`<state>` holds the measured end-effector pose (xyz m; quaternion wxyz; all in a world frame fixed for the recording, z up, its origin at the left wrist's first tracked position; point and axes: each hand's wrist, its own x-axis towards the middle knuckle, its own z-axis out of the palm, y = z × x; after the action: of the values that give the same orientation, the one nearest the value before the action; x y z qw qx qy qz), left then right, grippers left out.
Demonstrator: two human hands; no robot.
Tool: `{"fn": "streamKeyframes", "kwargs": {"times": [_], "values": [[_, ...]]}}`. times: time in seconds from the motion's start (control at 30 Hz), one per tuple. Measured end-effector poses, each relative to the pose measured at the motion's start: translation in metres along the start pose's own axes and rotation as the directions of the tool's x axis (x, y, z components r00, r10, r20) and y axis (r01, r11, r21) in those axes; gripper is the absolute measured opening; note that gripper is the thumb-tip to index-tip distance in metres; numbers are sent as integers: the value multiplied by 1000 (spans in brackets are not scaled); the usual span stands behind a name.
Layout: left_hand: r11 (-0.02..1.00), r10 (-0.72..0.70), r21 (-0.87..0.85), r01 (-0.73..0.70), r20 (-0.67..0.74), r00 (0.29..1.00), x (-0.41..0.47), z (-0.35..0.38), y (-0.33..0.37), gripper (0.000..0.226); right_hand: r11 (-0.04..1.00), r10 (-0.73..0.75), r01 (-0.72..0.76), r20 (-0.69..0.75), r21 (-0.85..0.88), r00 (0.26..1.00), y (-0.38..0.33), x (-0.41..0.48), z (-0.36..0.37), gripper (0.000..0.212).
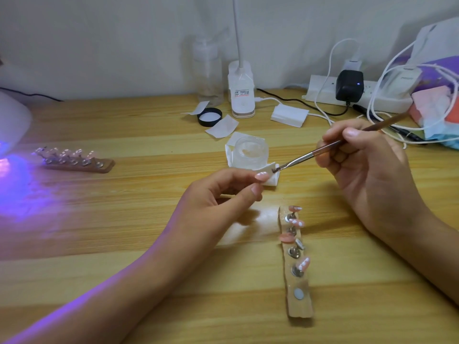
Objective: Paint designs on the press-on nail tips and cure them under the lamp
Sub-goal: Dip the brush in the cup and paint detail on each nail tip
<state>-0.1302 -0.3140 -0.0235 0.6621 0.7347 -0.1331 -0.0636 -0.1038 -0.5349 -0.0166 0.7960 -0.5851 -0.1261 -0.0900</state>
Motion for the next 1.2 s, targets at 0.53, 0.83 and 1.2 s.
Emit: {"fn": "streamKeyframes", "kwargs": {"times": [0.53, 0.83, 1.2], "values": [[1000, 5, 2, -5, 2, 1000, 2, 0, -4, 7, 995, 10, -3, 78, -97, 997, 3, -2, 2, 24], [1000, -16, -4, 16, -17, 1000, 1, 0, -3, 3, 984, -85, 82, -8, -159, 996, 3, -3, 0, 14], [1000, -11, -22, 11, -26, 1000, 3, 1, -4, 2, 964, -105, 117, 65, -240, 992, -1, -7, 5, 11]]}}
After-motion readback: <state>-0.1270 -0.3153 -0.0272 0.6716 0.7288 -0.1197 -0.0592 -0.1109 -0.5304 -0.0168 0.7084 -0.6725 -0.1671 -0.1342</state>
